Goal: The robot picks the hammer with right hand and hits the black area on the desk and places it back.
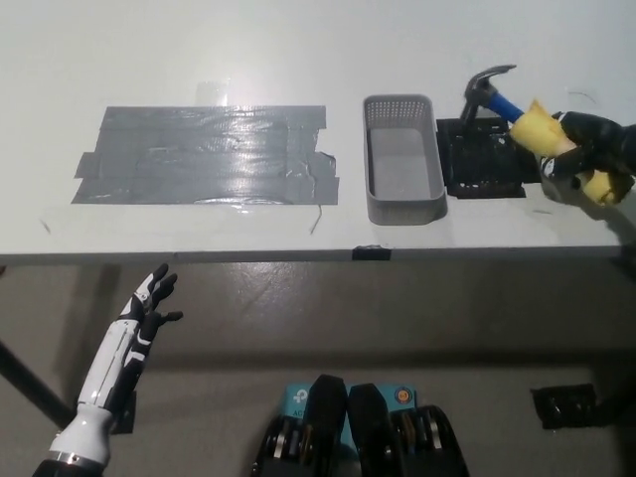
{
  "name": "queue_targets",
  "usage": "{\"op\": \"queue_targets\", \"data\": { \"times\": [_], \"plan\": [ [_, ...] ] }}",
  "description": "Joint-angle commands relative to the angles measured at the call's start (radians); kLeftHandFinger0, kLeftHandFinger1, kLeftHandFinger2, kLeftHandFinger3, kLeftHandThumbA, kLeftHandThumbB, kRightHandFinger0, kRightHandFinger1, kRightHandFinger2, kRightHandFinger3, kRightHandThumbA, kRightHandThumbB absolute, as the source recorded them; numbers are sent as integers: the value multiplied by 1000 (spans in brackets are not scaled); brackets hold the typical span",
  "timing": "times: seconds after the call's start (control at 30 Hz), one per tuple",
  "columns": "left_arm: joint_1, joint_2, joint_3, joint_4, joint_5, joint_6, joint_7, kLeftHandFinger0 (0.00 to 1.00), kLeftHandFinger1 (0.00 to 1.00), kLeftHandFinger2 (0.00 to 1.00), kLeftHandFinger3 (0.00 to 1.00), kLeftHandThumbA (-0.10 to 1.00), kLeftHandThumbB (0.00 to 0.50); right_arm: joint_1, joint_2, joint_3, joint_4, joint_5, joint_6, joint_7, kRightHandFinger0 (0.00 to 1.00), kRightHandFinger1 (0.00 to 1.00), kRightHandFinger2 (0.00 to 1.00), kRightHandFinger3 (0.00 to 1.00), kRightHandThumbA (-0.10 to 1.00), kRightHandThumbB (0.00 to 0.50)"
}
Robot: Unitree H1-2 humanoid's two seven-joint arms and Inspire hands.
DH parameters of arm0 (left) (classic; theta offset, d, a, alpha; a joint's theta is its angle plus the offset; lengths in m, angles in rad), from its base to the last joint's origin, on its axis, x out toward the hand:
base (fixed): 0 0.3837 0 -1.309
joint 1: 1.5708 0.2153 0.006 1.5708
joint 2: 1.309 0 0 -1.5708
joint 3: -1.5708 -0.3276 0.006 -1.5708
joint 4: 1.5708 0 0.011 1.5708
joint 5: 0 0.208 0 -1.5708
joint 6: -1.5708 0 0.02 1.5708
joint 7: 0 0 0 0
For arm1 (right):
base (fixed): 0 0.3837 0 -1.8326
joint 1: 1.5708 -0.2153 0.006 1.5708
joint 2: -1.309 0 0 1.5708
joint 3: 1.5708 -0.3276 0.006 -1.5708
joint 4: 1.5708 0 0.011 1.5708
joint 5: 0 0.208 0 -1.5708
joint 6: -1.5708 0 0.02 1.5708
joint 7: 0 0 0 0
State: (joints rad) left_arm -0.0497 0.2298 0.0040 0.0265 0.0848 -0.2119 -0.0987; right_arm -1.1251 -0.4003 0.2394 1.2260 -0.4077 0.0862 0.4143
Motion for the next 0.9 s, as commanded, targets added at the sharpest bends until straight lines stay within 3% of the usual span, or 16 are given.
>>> {"op": "queue_targets", "data": {
  "times": [0.0,0.03,0.07,0.13,0.17,0.2,0.4,0.5,0.57,0.67,0.73,0.87],
  "plan": [
    [-2,10,-1,-38,-7,-16,-9,835,1000,1000,1000,1000,69,-28,37,-56,76,61,-116,-227,258,652,878,811,-100,155],
    [-3,10,0,-40,-6,-14,-9,834,1000,1000,1000,1000,69,-30,42,-62,82,62,-119,-250,447,700,823,838,-69,167],
    [-3,11,0,-41,-4,-13,-8,829,1000,1000,1000,1000,67,-32,46,-67,84,64,-110,-258,723,955,1000,1000,167,176],
    [-4,9,1,-40,-5,-16,-6,814,1000,1000,1000,1000,60,-32,46,-94,87,87,-109,-236,851,1000,1000,1000,296,240],
    [0,11,3,-46,-8,-11,-7,811,1000,1000,1000,1000,60,-32,48,-89,89,77,-125,-242,1000,1000,1000,1000,397,257],
    [-2,12,3,-47,-10,-7,-9,814,1000,1000,1000,1000,66,-35,47,-83,94,66,-140,-252,1000,1000,1000,1000,501,291],
    [4,10,3,-46,-14,-6,-10,801,1000,1000,1000,1000,68,-37,47,-57,76,49,-212,-294,1000,1000,1000,1000,713,332],
    [7,11,2,-52,-14,2,-11,799,1000,1000,1000,1000,69,-32,49,-56,41,47,-218,-310,1000,1000,1000,1000,775,318],
    [6,12,3,-45,-14,-9,-10,795,1000,1000,1000,1000,64,-25,49,-57,4,47,-249,-331,1000,1000,1000,1000,801,279],
    [7,9,2,-44,-13,-12,-8,792,998,1000,1000,1000,66,-10,42,-54,-74,28,-290,-399,1000,1000,1000,1000,947,298],
    [3,10,2,-44,-7,-10,-7,798,1000,1000,1000,1000,79,4,34,-88,-157,50,-330,-436,1000,1000,1000,1000,960,278],
    [-13,5,0,-25,-3,-35,0,861,1000,1000,1000,1000,68,33,17,-175,-397,86,-336,-484,1000,1000,1000,1000,1000,334]
  ]
}}
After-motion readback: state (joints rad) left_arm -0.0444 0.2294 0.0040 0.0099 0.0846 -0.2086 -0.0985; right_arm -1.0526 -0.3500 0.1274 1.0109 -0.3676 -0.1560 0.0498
